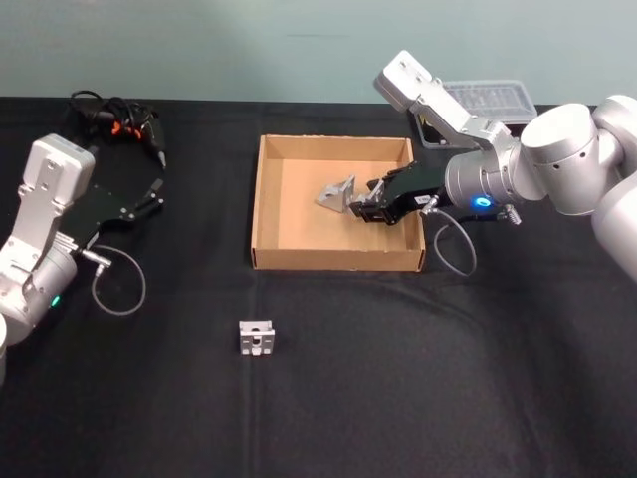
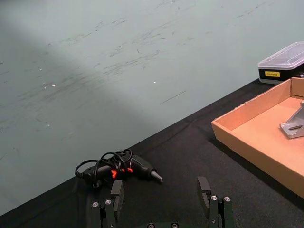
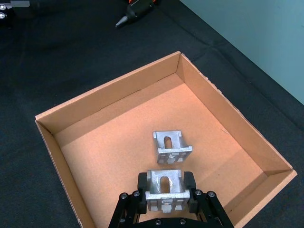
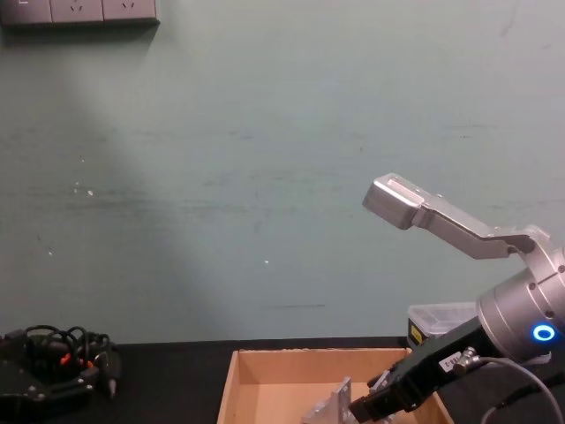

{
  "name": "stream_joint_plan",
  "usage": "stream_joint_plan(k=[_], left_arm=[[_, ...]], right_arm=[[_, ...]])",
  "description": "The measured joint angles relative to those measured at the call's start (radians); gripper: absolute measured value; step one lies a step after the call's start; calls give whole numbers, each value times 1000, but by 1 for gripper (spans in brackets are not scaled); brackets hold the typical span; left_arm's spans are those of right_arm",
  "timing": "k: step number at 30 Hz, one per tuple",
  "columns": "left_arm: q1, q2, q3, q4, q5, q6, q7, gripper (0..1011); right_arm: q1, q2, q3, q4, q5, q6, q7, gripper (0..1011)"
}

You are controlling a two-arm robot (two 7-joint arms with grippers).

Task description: Use one hand to pick up the angle iron from the table and place it into the box.

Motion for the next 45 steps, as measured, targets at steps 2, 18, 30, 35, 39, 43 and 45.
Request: stream_joint_plan(k=[2, 18, 30, 35, 39, 43, 45], left_arm=[[0, 0, 0, 0, 0, 0, 0, 1011], [0, 0, 0, 0, 0, 0, 0, 1011], [0, 0, 0, 0, 0, 0, 0, 1011], [0, 0, 0, 0, 0, 0, 0, 1011], [0, 0, 0, 0, 0, 0, 0, 1011], [0, 0, 0, 0, 0, 0, 0, 1011], [0, 0, 0, 0, 0, 0, 0, 1011]], right_arm=[[-1, 1, 0, -2, 0, 0, 0, 478], [-3, 3, 0, -6, 3, -2, -2, 958], [-6, 5, 4, -13, 4, -4, -1, 1000], [-32, 29, 43, -92, 21, -19, 9, 1000], [-62, 57, 66, -162, 42, -32, 18, 1000], [-100, 87, 94, -233, 79, -59, 29, 1000], [-116, 100, 104, -260, 95, -76, 34, 1000]])
